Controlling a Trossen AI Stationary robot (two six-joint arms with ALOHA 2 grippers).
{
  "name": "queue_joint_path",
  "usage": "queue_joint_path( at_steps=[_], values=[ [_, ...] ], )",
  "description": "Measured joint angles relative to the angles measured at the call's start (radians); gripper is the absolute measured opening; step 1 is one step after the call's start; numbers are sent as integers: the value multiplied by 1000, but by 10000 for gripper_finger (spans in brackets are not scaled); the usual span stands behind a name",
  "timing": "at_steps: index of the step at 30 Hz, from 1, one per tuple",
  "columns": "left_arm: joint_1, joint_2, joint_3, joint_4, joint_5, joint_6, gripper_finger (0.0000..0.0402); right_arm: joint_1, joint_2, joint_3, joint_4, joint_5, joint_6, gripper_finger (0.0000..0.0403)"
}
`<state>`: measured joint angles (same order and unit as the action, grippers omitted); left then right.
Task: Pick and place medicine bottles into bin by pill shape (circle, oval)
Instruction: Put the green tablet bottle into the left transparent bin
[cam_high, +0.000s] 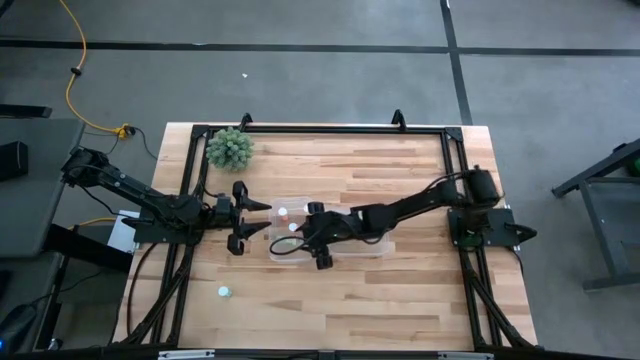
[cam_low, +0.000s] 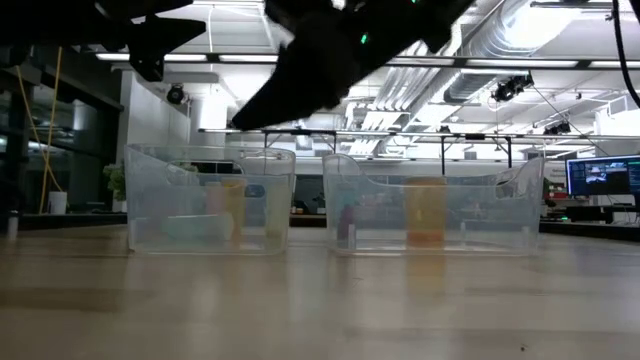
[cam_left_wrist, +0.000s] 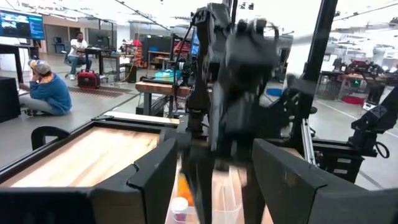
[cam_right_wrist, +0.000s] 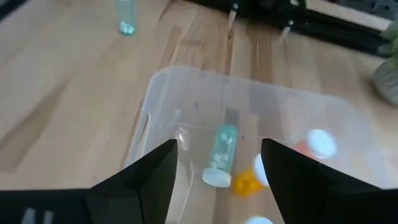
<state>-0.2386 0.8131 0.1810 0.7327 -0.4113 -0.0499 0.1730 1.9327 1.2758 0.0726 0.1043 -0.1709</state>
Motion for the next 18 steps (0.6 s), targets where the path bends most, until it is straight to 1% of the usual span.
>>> queue_joint_path(
  at_steps=[3,6,8,11,14,18],
  values=[
    [0,0,0,-12,0,-2,200,9,-62,-11,-33,0,-22,225],
    [0,0,0,-12,8,-7,200,21,-128,-86,36,0,-47,219],
    [0,0,0,-12,10,-18,200,22,-187,-175,129,5,-48,214],
    [0,0,0,-12,11,-16,200,19,-288,-331,294,57,-44,205],
    [0,0,0,-12,10,9,200,17,-397,-501,521,112,-28,199],
    [0,0,0,-11,2,34,200,18,-505,-680,792,132,15,197]
  ],
)
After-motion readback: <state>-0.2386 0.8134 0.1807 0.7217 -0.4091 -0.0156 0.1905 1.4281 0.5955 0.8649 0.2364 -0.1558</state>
